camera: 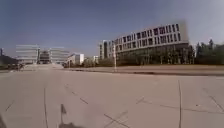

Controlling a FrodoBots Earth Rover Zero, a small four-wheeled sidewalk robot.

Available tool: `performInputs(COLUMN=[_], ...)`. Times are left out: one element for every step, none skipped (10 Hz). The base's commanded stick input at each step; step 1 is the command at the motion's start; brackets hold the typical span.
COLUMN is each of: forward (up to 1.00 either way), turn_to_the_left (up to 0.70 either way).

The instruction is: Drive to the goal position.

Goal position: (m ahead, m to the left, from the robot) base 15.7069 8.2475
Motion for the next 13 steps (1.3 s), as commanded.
performInputs(forward=[0.7,0.7,0.7,0.7,0.7,0.7,0.7,0.7,0.7,0.7,0.7,0.7,0.7], turn_to_the_left=[0.35,0.35,0.35,0.35,0.35,0.35,0.06,0.0,0.0,0.0,0.0,0.0,0.0])
